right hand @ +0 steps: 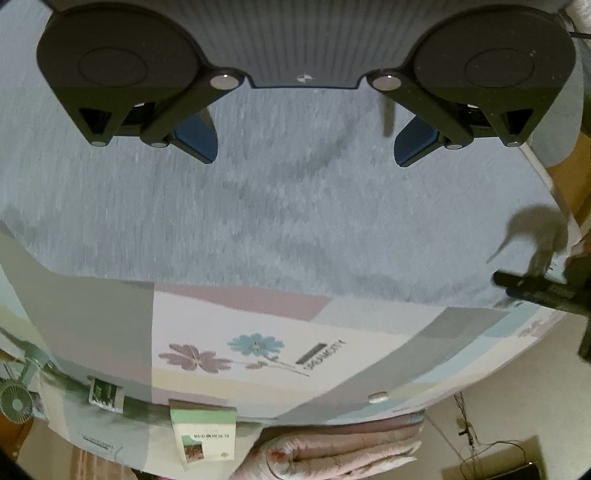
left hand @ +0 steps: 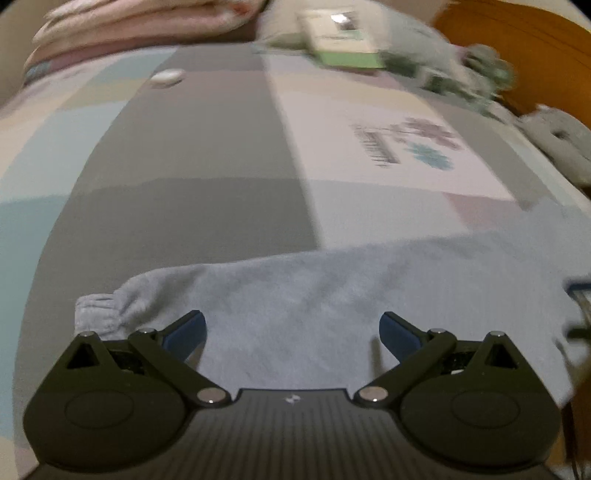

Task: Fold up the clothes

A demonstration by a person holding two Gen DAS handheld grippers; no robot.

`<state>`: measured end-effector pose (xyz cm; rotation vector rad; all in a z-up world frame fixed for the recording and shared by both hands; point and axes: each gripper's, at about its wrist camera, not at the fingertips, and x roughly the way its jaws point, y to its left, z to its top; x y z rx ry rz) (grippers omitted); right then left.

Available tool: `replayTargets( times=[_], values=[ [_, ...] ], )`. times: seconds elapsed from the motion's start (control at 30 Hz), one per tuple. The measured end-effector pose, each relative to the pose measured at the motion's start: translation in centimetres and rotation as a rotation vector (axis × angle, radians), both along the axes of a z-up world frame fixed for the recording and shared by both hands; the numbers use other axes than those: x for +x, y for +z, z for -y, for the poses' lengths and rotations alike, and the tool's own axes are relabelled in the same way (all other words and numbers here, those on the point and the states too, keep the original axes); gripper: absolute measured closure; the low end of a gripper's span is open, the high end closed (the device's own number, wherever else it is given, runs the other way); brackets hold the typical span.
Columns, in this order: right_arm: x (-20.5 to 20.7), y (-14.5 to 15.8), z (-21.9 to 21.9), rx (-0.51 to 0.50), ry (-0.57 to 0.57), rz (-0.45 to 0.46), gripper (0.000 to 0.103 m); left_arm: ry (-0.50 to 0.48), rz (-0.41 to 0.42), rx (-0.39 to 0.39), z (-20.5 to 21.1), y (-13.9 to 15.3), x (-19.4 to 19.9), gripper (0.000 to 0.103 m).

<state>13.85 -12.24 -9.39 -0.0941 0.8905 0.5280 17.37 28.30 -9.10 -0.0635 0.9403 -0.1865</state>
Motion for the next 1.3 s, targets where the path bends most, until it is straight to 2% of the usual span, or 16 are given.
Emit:
replayTargets(
  times=[0.13,0.17,0.23,0.37,0.57,0.73,0.87,0.9,0.97,1.1,1.23,1.3],
  values=[
    [-0.5,-0.4,0.3,-0.007,-0.004,0.006,0.0,0.062,-0.016,-0.032,-1.6,-0.2,1.5,0.003],
    [-0.7,-0.5,0.3,-0.01,-0.001,0.009,0.0,0.071,-0.002,-0.018,-1.6,0.3,1.3,0.003],
    [-0.8,-0.6,0.3,-0.01,-0.002,0.013,0.0,0.078,0.022,0.019,-1.3,1.3,0.4,0.003],
    [-1.0,-0.8,0.0,-0.027,-0.004,0.025,0.0,0.007,0.045,0.026,-0.4,2.5,-2.9,0.003],
    [-1.7,-1.4,-0.9,-0.091,0.008,0.075,0.0,-0.038,0.005,-0.086,0.2,0.7,-7.6,0.003],
    [-1.9,-1.5,-0.8,-0.09,0.004,0.085,0.0,0.001,-0.016,-0.059,-0.4,-0.3,-9.4,0.003],
    [-2.0,-1.6,-0.7,-0.088,0.005,0.092,0.0,0.013,0.021,-0.054,-0.6,0.8,-10.5,0.002],
    [-2.1,-1.7,-0.8,-0.089,0.004,0.097,0.0,0.021,0.0,-0.061,-0.8,0.4,-10.5,0.002],
    [-2.2,-1.6,-0.7,-0.09,0.004,0.099,0.0,0.044,-0.034,-0.045,-0.8,-0.4,-10.4,0.003],
    [-2.5,-0.9,0.0,-0.074,-0.015,0.084,0.0,0.034,0.009,0.024,0.7,0.9,-10.5,0.003],
    [-2.9,0.9,3.8,-0.029,-0.119,0.134,0.0,0.032,0.051,0.104,1.8,1.7,-10.2,0.003],
    [-2.9,1.5,6.4,-0.03,-0.194,0.158,0.0,0.054,0.051,0.134,1.9,1.1,-9.5,0.003]
  ],
)
